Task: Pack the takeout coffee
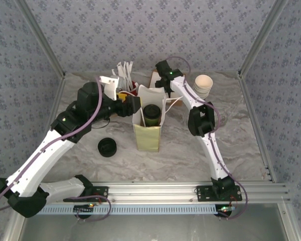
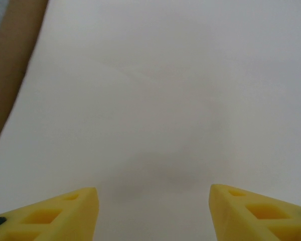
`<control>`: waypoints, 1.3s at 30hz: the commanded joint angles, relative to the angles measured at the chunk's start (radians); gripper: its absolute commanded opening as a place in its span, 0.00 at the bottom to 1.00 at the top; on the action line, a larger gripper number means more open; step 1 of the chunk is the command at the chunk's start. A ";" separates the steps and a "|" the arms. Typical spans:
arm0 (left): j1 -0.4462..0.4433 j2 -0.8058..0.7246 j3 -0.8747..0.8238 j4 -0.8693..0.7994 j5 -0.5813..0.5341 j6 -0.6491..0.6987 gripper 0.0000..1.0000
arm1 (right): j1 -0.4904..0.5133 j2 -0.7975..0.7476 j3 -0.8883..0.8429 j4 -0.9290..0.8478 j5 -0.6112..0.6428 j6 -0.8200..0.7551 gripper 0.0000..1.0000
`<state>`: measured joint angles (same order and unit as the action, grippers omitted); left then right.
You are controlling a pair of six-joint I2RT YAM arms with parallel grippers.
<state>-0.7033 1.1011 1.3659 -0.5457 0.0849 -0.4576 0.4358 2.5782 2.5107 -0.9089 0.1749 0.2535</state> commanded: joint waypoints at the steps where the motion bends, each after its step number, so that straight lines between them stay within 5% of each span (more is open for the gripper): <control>1: -0.008 -0.036 -0.021 0.034 -0.004 0.000 0.78 | -0.015 0.044 0.034 0.004 0.029 0.008 0.63; 13: -0.008 -0.045 -0.018 0.030 -0.002 0.000 0.79 | -0.023 0.075 0.030 0.009 0.028 0.022 0.60; 23: -0.008 -0.040 -0.017 0.026 -0.002 -0.003 0.79 | -0.026 0.056 0.033 0.016 0.001 0.020 0.30; 39: -0.007 -0.032 -0.019 0.024 0.008 -0.009 0.79 | -0.025 -0.050 0.062 0.010 -0.032 0.006 0.11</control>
<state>-0.7033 1.0798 1.3464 -0.5419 0.0853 -0.4580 0.4118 2.6114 2.5248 -0.8875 0.1566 0.2710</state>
